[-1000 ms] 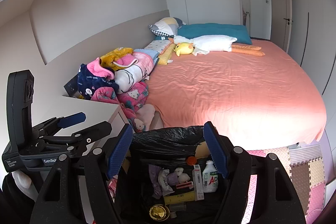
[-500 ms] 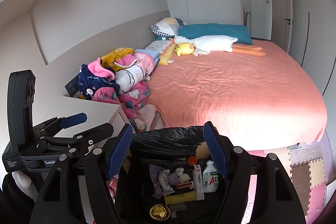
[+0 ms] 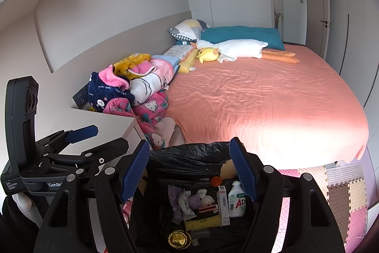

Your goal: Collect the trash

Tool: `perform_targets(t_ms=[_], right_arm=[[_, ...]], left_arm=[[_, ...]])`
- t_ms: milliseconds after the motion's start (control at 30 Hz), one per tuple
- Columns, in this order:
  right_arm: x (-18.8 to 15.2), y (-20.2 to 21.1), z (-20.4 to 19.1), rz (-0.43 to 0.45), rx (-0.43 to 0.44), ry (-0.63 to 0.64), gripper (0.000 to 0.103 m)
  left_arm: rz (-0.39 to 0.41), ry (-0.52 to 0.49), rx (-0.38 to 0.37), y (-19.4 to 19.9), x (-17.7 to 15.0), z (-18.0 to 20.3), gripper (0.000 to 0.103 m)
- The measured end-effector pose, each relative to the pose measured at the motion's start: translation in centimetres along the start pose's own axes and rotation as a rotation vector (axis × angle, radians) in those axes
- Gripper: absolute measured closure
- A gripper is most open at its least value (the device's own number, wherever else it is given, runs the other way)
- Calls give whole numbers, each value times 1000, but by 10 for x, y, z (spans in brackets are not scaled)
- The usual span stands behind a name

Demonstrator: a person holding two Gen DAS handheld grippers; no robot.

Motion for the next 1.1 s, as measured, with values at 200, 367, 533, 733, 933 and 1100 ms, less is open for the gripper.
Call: perform_targets(t_ms=[200,367,533,733,933,1100], right_arm=[[0,-1,2,-1,-1,-3,32],[-1,-1,4,-1,-1,-4,32],[-1,-1,4,-1,-1,-4,32],[-1,-1,8,-3,-3,-9,32],[-1,-4,15,-3,-7,-18,32],[-1,-4,17,0,-10,-23,32]], left_arm=[[-1,3,0,-1,2,0,7],[-5,-1,-2,-2,2,0,7],[-11,-14,0,-5,3,1,7],[-5,-18,31,-8,4,0,7],[7,-13,32,-10,6,0,7],[16,-35,34,-10,7,5,7]])
Point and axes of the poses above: each gripper's, at about its wrist camera, not at the fingertips, and y roughly against the way its jaws point, z to its right, x to its top, the point moved 7 cm from there along -y, roughly the way its jaws point, and after that the axes turned 15 degrees about -z, right-handed, at the moved point
